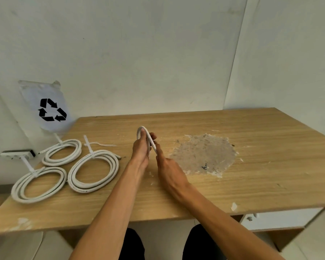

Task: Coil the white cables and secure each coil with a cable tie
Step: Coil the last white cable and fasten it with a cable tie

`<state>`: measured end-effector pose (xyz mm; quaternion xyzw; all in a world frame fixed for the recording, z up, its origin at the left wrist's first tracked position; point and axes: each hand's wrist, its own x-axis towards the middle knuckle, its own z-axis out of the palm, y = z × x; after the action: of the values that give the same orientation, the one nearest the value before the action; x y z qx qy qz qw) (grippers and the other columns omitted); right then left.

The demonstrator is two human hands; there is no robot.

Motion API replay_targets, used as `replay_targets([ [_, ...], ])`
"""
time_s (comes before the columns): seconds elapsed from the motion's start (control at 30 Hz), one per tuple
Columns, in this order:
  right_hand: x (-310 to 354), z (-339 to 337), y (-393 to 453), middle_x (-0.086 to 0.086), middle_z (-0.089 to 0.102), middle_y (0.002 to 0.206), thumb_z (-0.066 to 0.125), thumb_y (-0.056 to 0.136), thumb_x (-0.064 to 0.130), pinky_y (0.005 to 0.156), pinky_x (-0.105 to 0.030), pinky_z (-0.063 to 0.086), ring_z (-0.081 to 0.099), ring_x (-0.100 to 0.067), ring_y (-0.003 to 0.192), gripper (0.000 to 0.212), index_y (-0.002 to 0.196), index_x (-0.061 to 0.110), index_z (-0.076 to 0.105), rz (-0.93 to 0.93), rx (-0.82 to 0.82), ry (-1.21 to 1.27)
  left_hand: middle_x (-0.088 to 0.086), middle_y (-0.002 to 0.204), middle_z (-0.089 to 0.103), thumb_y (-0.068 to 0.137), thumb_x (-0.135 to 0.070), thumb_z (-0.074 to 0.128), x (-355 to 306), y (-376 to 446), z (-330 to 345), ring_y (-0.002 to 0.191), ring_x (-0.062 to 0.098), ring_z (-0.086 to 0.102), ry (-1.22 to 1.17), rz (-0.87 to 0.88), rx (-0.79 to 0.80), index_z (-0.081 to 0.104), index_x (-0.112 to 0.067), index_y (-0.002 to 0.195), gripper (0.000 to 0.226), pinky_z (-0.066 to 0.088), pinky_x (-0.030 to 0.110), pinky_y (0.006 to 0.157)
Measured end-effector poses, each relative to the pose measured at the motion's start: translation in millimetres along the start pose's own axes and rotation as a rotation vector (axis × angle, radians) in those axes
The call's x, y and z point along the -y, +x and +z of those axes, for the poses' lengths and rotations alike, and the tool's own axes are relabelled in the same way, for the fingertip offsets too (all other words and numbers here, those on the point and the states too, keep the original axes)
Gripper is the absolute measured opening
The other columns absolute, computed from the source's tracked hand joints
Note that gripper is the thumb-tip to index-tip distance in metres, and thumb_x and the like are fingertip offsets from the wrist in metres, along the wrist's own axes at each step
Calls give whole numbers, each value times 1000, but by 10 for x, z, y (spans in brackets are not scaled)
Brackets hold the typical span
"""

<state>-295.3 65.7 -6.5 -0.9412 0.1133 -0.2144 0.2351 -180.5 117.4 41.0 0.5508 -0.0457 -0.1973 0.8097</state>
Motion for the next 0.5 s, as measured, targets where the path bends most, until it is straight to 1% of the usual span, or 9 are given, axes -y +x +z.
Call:
replay_targets([
  [0.07, 75, 75, 48, -9, 56, 74, 38, 103, 13, 54, -37, 44, 41, -20, 47, 81, 154, 30, -23, -23, 34, -63, -2, 58, 66, 104, -42, 46, -58, 44, -107, 57, 13, 61, -216, -100, 18, 63, -10, 80, 43, 51, 26, 66],
  [0.17, 208, 161, 82, -19, 60, 97, 31, 105, 15, 61, -41, 48, 47, -25, 59, 70, 157, 25, -16, -90, 152, -189, -8, 47, 48, 103, -51, 42, -4, 121, -379, 49, 9, 54, -601, -284, 85, 55, -17, 75, 45, 46, 23, 65],
  [0.23, 198, 129, 90, -18, 60, 100, 28, 107, 23, 62, -39, 44, 49, -28, 64, 59, 158, 22, -1, -142, 195, -194, -10, 47, 41, 101, -54, 41, 53, 123, -516, 49, 8, 47, -657, -293, 140, 52, -20, 70, 47, 38, 23, 65],
  [0.27, 142, 67, 100, -14, 61, 94, 29, 108, 30, 62, -38, 43, 50, -27, 64, 50, 154, 21, 13, -141, 221, -114, -10, 48, 40, 101, -54, 41, 24, 104, -541, 49, 8, 44, -628, -264, 160, 51, -20, 70, 47, 37, 23, 66],
  [0.3, 70, -16, 104, -8, 62, 87, 32, 107, 36, 62, -38, 44, 53, -25, 64, 39, 143, 21, 32, -123, 262, -19, -9, 49, 39, 101, -52, 41, -58, 87, -565, 48, 8, 42, -616, -230, 184, 50, -20, 69, 46, 37, 24, 66],
  [0.33, -14, -118, 112, -5, 62, 82, 36, 106, 39, 63, -39, 47, 56, -23, 65, 29, 125, 21, 49, -99, 299, 60, -9, 49, 38, 102, -51, 41, -180, 80, -594, 47, 8, 41, -635, -202, 207, 50, -20, 68, 47, 38, 24, 66],
  [0.37, -108, -218, 128, -3, 63, 78, 40, 106, 38, 65, -40, 50, 58, -21, 65, 26, 106, 19, 58, -61, 336, 133, -9, 47, 38, 102, -49, 40, -327, 81, -639, 46, 7, 40, -657, -180, 226, 49, -20, 66, 48, 40, 24, 66],
  [0.43, -268, -467, 142, 0, 55, 65, 42, 105, 42, 58, -33, 48, 51, -14, 55, 40, 82, 16, 61, 66, 432, 352, -9, 44, 37, 103, -45, 41, -606, 122, -763, 39, 5, 38, -705, -161, 288, 50, -19, 62, 49, 44, 21, 58],
  [0.5, -313, -723, 153, 1, 44, 60, 43, 102, 52, 52, -27, 41, 41, -13, 52, 47, 79, 13, 59, 174, 586, 546, -8, 40, 35, 103, -44, 42, -778, 134, -839, 33, 6, 33, -649, -154, 336, 50, -20, 61, 49, 41, 17, 48],
])
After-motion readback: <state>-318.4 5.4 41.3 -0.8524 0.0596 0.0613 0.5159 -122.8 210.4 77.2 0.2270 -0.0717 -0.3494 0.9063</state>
